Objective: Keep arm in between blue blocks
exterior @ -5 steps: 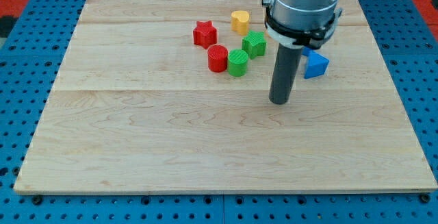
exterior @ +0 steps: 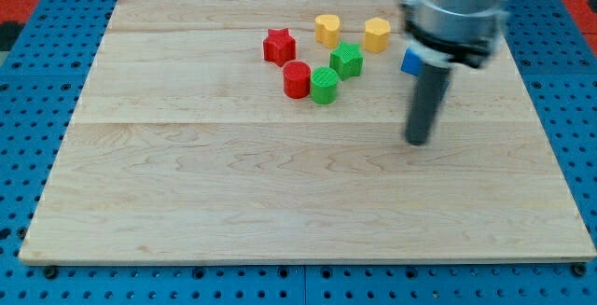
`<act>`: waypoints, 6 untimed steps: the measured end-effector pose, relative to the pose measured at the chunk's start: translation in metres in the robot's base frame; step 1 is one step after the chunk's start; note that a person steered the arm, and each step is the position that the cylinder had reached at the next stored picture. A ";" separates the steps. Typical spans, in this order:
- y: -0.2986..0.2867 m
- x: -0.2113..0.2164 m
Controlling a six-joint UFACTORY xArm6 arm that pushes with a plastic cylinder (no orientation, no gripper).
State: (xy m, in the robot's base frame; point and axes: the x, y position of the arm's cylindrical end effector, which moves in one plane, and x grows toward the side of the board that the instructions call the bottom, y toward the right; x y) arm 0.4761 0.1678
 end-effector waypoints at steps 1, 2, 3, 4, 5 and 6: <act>0.039 -0.037; 0.039 -0.094; 0.006 -0.105; 0.000 -0.103; -0.018 -0.118; -0.030 -0.094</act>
